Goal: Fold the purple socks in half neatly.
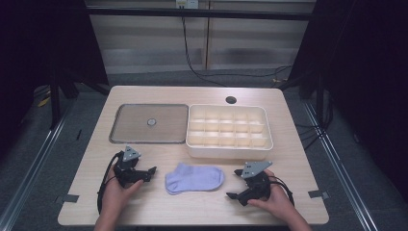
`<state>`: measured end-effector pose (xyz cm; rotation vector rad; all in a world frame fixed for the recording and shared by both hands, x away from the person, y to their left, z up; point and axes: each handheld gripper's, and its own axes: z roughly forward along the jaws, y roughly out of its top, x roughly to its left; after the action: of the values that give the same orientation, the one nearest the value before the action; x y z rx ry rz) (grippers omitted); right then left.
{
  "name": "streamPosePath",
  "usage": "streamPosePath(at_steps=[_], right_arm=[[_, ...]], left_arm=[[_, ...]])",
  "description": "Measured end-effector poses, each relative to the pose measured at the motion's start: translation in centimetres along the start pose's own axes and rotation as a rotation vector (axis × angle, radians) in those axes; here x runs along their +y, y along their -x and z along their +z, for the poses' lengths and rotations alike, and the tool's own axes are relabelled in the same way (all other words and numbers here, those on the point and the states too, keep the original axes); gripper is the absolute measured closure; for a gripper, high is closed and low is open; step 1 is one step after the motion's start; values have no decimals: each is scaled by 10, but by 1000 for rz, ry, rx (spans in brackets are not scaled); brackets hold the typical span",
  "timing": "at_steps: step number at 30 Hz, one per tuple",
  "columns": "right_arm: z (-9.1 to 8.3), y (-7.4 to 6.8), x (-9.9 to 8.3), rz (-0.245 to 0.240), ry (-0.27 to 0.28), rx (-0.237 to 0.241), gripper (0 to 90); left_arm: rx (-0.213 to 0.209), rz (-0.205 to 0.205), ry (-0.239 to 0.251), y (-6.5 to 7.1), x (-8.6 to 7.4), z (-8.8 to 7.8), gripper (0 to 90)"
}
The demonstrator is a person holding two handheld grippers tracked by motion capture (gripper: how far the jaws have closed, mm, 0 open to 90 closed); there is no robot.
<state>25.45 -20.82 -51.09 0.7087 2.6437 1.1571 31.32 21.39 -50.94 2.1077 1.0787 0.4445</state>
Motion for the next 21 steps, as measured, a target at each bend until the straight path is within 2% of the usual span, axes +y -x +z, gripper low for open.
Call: streamPosePath(at_steps=[21], right_arm=[[0, 0, 0, 1, 1, 0, 126]], left_arm=[[-1, -1, -3, 0, 0, 0, 154]])
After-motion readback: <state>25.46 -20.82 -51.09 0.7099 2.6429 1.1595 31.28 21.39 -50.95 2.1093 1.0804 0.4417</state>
